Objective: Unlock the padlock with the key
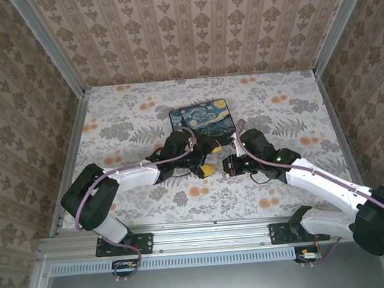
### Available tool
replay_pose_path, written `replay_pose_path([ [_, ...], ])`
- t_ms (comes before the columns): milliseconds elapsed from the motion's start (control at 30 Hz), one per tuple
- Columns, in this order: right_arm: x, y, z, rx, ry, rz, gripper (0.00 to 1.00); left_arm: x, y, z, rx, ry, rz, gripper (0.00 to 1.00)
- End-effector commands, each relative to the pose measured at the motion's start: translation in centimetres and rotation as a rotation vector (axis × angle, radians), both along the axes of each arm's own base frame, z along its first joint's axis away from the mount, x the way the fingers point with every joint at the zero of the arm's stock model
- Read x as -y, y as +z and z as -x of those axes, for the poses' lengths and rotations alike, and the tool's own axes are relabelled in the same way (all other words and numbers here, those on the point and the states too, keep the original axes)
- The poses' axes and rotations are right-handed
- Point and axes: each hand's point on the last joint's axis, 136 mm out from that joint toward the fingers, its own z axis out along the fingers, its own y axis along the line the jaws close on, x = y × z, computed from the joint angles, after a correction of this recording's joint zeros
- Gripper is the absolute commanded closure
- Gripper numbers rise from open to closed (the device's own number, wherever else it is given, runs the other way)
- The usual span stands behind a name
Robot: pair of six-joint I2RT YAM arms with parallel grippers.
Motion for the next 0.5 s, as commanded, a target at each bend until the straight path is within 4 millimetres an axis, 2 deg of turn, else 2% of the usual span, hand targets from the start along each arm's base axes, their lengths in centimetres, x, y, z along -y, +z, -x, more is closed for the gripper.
replay_pose_path([
  [0, -1.2, 1.8, -0.7, 0.023, 0.012, -0.048, 0.99, -0.8, -0.2, 0.1, -0.102, 0.077, 0.011, 0.07],
  [200, -1.5, 2.2, -1.7, 0.048, -0.006, -0.054, 0.99, -1.2, 0.5, 0.3, -0.148, 0.101, 0.019, 0.02],
  [467, -2.5, 2.3, -2.4, 0.087, -0.007, -0.052, 0.99, -1.3, 1.2, 0.2, -0.210, 0.157, 0.051, 0.02],
])
